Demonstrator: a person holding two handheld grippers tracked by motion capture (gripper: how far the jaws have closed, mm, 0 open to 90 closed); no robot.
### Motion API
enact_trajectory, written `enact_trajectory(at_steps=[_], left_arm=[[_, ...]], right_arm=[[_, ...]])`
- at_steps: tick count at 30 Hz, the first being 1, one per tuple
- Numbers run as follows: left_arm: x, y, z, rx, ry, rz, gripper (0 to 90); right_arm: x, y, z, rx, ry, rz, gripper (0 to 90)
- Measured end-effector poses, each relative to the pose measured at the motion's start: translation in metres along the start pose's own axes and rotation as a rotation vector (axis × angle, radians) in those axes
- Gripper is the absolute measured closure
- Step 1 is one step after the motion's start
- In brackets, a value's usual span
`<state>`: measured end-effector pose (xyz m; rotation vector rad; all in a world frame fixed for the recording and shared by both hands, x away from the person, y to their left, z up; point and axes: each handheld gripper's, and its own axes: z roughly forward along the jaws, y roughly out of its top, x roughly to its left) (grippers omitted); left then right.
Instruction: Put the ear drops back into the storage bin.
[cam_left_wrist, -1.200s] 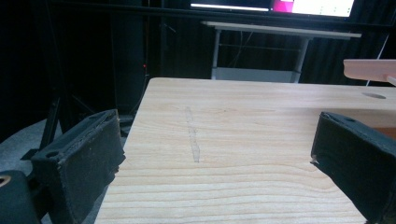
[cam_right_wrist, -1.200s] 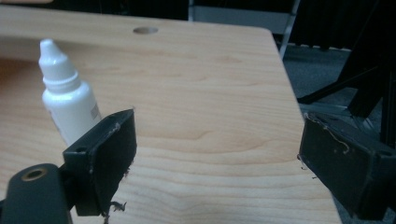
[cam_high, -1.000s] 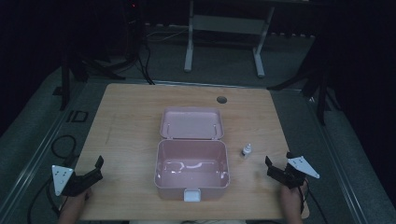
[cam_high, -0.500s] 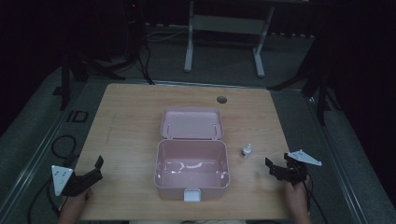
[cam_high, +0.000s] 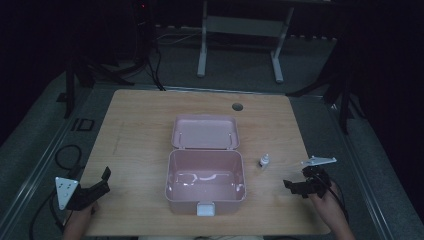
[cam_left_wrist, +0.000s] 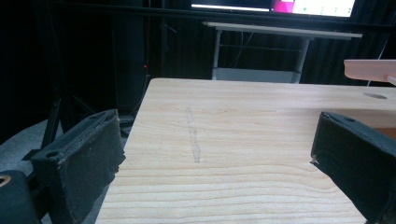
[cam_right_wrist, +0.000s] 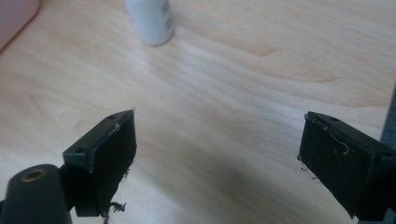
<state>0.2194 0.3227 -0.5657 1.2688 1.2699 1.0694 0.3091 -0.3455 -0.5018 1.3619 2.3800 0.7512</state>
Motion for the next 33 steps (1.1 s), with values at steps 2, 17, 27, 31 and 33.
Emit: enact_trajectory(at_steps=[2, 17, 27, 31, 33], left_arm=[[0.000, 0.000, 0.000, 0.000, 0.000, 0.000, 2.4], [0.000, 0.000, 0.000, 0.001, 0.001, 0.003, 2.4], [0.000, 0.000, 0.000, 0.001, 0.001, 0.003, 2.4], [0.000, 0.000, 0.000, 0.001, 0.001, 0.003, 2.4], [0.000, 0.000, 0.000, 0.000, 0.000, 0.003, 2.4]], right_arm=[[0.001, 0.003, -0.002, 0.036, 0.007, -0.024, 10.7], [0.007, 0.010, 0.000, 0.338, 0.086, -0.115, 10.8], [0.013, 0.016, 0.003, 0.605, 0.092, -0.183, 12.9], [0.017, 0.017, 0.008, 0.693, 0.099, -0.209, 12.2], [0.018, 0.018, 0.009, 0.711, 0.096, -0.223, 12.3]])
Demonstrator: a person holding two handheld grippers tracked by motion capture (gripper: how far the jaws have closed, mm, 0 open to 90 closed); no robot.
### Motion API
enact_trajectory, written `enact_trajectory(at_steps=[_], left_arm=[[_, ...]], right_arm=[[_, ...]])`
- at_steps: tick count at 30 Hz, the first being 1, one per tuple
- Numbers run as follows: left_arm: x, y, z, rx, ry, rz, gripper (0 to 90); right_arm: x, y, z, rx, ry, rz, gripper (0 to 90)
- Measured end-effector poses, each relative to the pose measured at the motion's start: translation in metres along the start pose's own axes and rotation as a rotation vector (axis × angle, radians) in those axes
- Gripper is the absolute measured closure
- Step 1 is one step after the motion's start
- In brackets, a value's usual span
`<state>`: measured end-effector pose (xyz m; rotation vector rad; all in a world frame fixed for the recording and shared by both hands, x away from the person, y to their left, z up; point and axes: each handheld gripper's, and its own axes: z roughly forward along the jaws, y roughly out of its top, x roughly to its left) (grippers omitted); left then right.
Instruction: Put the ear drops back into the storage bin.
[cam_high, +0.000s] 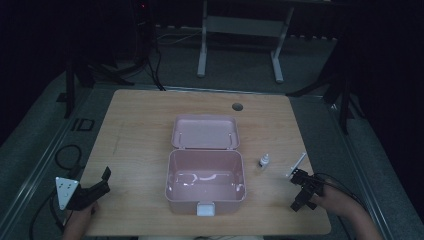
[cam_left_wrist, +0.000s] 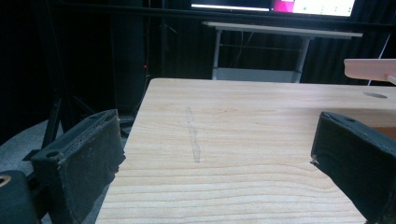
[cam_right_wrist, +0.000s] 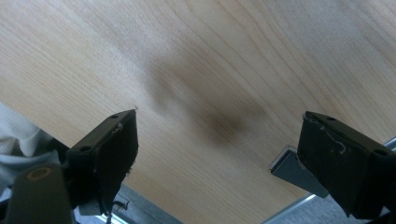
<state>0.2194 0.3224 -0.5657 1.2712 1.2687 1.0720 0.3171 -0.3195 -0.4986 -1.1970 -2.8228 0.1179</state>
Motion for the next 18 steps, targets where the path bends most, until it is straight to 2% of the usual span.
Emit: enact_trajectory(at_steps=[3, 8, 11, 18], left_arm=[[0.000, 0.000, 0.000, 0.000, 0.001, 0.000, 2.3], [0.000, 0.000, 0.000, -0.002, 0.003, 0.002, 2.4], [0.000, 0.000, 0.000, -0.001, 0.003, 0.000, 2.4], [0.000, 0.000, 0.000, -0.001, 0.002, -0.002, 2.4]], right_arm=[[-0.001, 0.004, -0.001, 0.019, -0.003, -0.017, 12.3], [-0.006, 0.010, -0.005, 0.019, 0.000, -0.006, 12.4], [-0.011, 0.015, -0.007, 0.003, 0.013, 0.011, 12.3], [-0.018, 0.027, -0.013, -0.028, 0.000, 0.025, 12.3]])
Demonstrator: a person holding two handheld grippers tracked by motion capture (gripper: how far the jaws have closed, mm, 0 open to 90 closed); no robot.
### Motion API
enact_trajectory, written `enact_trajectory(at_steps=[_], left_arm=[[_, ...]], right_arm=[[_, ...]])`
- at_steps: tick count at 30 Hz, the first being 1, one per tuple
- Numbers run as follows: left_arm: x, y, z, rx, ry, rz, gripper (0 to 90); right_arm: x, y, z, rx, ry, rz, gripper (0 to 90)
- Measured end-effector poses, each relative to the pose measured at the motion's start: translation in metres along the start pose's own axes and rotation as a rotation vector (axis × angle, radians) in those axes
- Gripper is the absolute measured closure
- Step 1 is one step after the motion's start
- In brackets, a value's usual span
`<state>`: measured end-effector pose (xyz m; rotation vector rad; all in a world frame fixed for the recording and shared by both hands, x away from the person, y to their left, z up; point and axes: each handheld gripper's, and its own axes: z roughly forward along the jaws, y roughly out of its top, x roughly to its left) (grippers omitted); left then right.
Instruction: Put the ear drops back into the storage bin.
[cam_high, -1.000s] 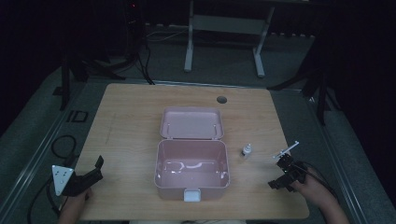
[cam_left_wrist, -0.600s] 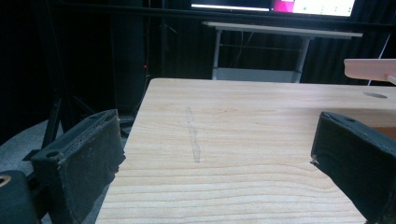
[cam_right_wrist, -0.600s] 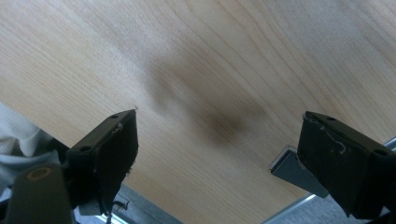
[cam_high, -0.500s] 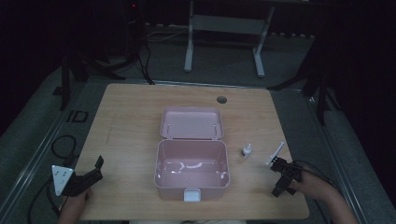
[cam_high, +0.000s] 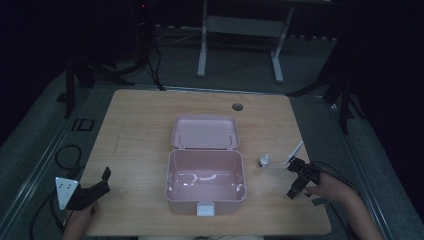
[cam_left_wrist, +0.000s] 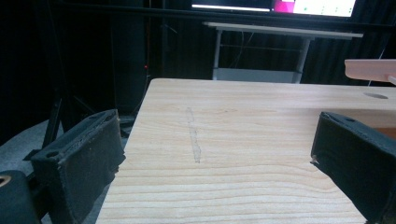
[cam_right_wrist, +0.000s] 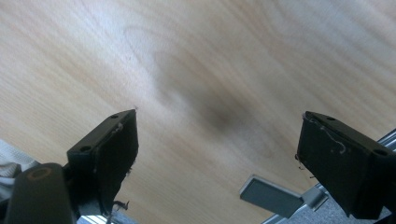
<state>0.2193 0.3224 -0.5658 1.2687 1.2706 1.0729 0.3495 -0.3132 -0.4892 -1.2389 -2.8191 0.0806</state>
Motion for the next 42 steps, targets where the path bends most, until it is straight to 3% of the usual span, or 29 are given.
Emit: enact_trajectory(at_steps=[4, 9, 20, 27, 31, 38, 42], left_arm=[[0.000, 0.000, 0.000, 0.001, -0.001, 0.000, 2.4], [0.000, 0.000, 0.000, 0.001, -0.001, 0.000, 2.4], [0.000, 0.000, 0.000, 0.000, -0.003, 0.002, 2.4], [0.000, 0.000, 0.000, 0.001, -0.006, 0.003, 2.3], [0.000, 0.000, 0.000, -0.002, -0.007, 0.006, 2.4], [0.000, 0.000, 0.000, 0.000, -0.008, 0.004, 2.4], [0.000, 0.000, 0.000, -0.002, -0.008, 0.005, 2.4]], right_arm=[[-0.005, 0.010, -0.003, 0.007, 0.002, 0.024, 12.3], [-0.005, 0.023, -0.005, 0.004, 0.003, 0.014, 12.3], [-0.003, 0.059, -0.015, -0.045, -0.006, 0.000, 15.4], [0.001, 0.084, -0.015, -0.074, 0.025, -0.003, 19.1], [0.005, 0.098, -0.012, -0.073, 0.001, -0.005, 23.8], [0.005, 0.114, -0.006, -0.049, 0.021, -0.005, 25.6], [0.006, 0.122, -0.003, -0.031, 0.013, -0.010, 32.8]])
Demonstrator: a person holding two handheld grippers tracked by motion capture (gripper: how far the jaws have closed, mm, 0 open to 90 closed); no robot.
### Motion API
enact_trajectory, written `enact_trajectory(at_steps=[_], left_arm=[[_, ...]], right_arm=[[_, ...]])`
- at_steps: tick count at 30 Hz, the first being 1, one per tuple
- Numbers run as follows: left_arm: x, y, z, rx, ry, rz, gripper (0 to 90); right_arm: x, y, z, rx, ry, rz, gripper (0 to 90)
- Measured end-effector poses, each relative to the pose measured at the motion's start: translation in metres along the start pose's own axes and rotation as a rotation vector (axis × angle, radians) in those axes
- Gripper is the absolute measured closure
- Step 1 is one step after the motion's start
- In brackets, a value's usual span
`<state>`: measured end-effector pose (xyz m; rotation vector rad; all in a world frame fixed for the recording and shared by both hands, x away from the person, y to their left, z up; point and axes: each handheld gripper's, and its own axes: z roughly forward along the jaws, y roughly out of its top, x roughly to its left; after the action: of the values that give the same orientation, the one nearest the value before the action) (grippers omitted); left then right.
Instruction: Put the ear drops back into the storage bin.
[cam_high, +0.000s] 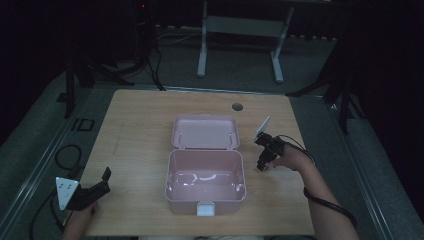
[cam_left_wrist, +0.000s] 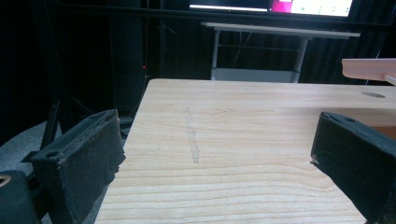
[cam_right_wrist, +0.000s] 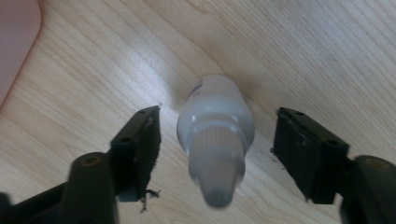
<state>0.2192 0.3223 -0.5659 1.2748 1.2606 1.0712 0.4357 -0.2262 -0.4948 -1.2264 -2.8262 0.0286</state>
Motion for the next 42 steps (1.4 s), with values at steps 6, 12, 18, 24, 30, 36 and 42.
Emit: enact_trajectory(at_steps=[6, 12, 18, 24, 30, 36, 42], left_arm=[[0.000, 0.000, 0.000, 0.001, -0.001, -0.002, 2.4], [0.000, 0.000, 0.000, 0.001, -0.002, -0.003, 2.3], [0.000, 0.000, 0.000, 0.002, -0.002, -0.002, 2.4], [0.000, 0.000, 0.000, 0.003, 0.000, -0.004, 2.4], [0.000, 0.000, 0.000, 0.002, 0.000, -0.004, 2.4], [0.000, 0.000, 0.000, 0.002, 0.001, -0.005, 2.4], [0.000, 0.000, 0.000, 0.003, 0.002, -0.005, 2.4]], right_arm=[[0.000, 0.006, 0.004, 0.014, -0.003, 0.001, 40.4], [0.000, 0.010, 0.010, 0.036, 0.010, 0.005, 45.1], [0.001, 0.011, 0.015, 0.044, 0.010, -0.006, 55.8], [0.003, 0.009, 0.016, 0.050, -0.026, -0.052, 59.2], [0.004, 0.007, 0.010, 0.048, -0.040, -0.095, 59.3], [0.009, -0.001, 0.004, 0.057, -0.044, -0.189, 59.4], [0.019, -0.011, 0.000, 0.060, -0.043, -0.303, 59.4]])
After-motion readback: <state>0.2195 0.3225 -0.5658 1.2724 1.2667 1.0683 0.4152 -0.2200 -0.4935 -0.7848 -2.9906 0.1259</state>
